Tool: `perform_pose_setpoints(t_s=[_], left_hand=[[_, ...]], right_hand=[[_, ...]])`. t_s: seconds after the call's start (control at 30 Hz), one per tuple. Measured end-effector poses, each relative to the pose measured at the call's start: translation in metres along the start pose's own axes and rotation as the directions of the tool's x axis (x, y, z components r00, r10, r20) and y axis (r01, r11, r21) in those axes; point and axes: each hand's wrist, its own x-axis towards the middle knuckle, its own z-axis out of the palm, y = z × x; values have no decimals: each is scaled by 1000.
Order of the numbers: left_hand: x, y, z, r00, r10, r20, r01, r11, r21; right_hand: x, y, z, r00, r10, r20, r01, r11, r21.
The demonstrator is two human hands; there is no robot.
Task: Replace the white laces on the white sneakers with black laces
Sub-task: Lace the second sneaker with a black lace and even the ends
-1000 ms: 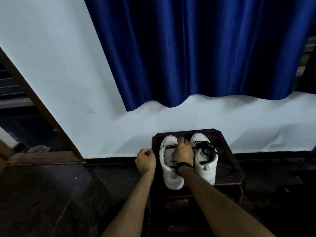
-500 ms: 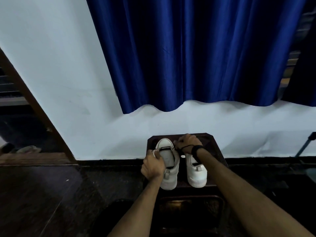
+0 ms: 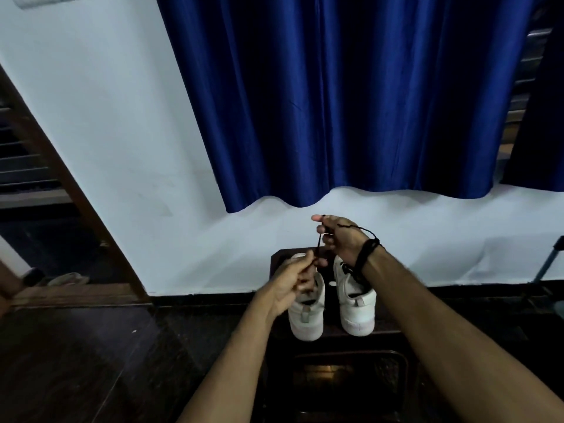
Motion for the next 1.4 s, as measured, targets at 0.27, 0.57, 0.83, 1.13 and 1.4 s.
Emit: perform_pose_setpoints(t_s=[0.27, 0.57, 0.83, 1.13, 1.4], left_hand=[[-24, 25, -64, 983, -30, -183, 112, 884, 454], [13, 15, -46, 946, 184, -268, 13, 803, 596], [24, -7, -57, 807, 268, -526, 69, 842, 535], [32, -57, -49, 773, 260, -579, 239, 726, 645], [38, -62, -65, 868, -138, -477, 116, 990, -75]], right_hand=[[-5, 14, -40, 999, 38, -19, -43, 866, -498], [-9, 16, 9, 957, 89, 276, 227, 362, -904], [9, 62, -6, 985, -112, 128, 167, 797, -580], [26, 99, 20, 926, -372, -63, 188, 599, -778], [28, 112, 7, 896, -429, -112, 20, 291, -957]])
